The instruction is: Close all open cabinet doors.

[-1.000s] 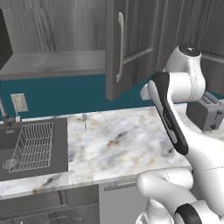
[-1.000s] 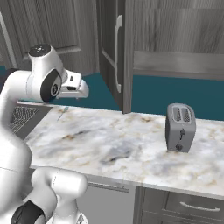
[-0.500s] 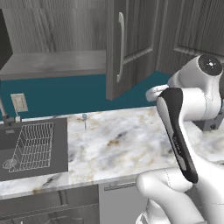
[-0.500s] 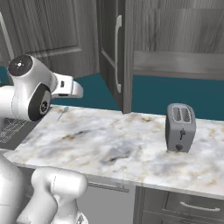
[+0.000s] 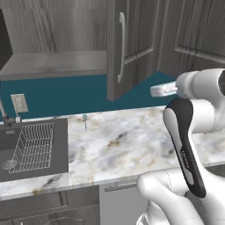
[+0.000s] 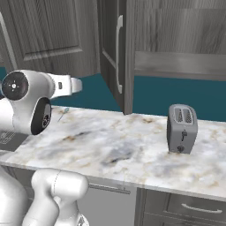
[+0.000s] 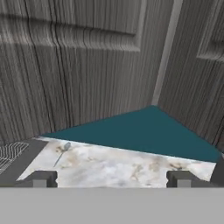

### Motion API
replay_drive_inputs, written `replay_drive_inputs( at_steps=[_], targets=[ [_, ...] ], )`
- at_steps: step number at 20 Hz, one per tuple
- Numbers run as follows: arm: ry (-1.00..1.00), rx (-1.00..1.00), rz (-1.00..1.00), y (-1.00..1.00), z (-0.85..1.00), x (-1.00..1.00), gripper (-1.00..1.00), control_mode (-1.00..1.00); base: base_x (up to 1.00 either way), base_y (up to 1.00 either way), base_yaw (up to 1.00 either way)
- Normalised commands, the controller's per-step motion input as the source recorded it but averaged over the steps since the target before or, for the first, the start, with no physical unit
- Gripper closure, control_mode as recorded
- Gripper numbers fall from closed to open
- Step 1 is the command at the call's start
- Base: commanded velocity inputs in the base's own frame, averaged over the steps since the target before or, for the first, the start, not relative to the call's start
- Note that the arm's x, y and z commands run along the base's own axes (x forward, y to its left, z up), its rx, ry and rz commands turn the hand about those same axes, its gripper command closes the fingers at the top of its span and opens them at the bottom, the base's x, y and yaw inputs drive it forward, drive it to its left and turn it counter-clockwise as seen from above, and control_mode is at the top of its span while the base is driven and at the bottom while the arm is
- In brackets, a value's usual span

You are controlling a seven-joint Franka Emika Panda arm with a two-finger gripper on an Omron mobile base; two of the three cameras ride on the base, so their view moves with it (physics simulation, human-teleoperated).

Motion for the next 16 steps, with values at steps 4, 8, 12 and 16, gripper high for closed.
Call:
replay_drive_inputs(
  at_steps=[4,8,12,16],
  targets=[
    [-0.20,0.00,0.08,0.00,0.47,0.00,-1.00,-1.00,0.00,0.00,0.00],
    [-0.12,0.00,0.06,0.06,0.43,0.00,-1.00,-1.00,0.00,0.00,0.00],
    [-0.05,-0.02,0.01,0.22,0.34,0.01,-1.00,-1.00,0.00,0.00,0.00],
    [-0.02,-0.04,0.00,0.43,0.16,0.23,-1.00,-1.00,0.00,0.00,0.00]
  ],
)
